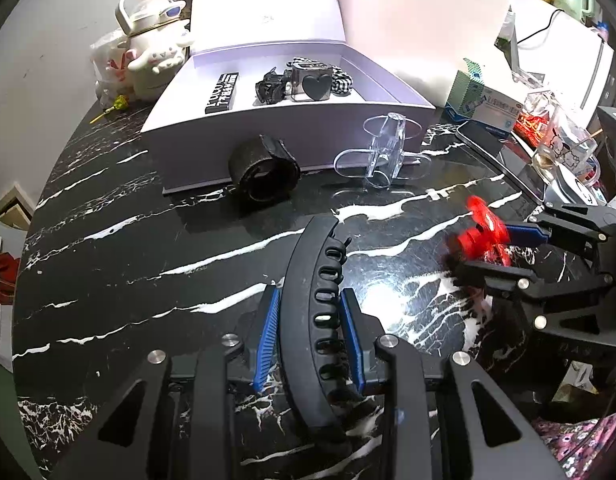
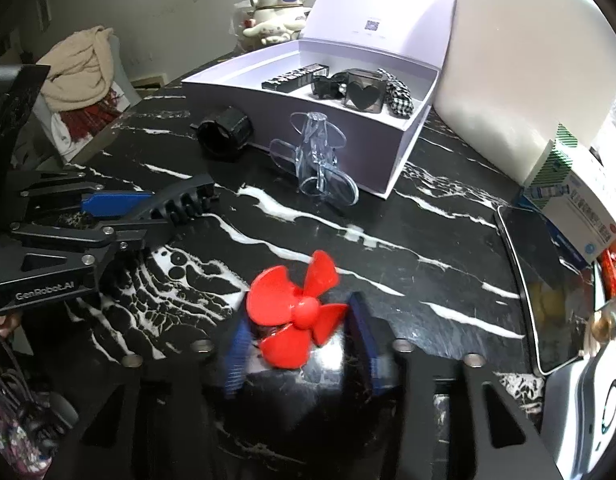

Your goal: Organize rigid objects

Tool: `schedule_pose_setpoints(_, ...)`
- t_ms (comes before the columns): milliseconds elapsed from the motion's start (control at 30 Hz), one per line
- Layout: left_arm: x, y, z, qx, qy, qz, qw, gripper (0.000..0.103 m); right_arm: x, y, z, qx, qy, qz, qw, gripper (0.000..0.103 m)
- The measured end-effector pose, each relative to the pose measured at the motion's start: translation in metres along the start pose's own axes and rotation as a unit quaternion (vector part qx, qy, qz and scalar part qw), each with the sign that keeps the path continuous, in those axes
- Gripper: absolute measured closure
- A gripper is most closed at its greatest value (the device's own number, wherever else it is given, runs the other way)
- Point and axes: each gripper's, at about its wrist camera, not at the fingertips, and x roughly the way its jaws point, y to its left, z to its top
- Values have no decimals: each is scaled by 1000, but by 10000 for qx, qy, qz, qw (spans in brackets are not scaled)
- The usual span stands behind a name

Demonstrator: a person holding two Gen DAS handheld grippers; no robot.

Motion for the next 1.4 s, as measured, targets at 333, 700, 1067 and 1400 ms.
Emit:
schedule_pose_setpoints(333,1,2,1,-94,-16,-43,9999,73,-2,-8,1,135,-13,4,9999,77)
schedule_pose_setpoints(700,2,10,1,-274,-43,-49,9996,73,11,-18,21,475,-41,60,9988,27)
schedule_pose_setpoints(1067,3,25,3,-554,-83,34,9984,73,19,-19,29,401,-29,-153,9991,63)
schedule_pose_setpoints(1400,5,32,7,-702,10,-170,9974,74,7,-13,29,182,-161,25,9997,68)
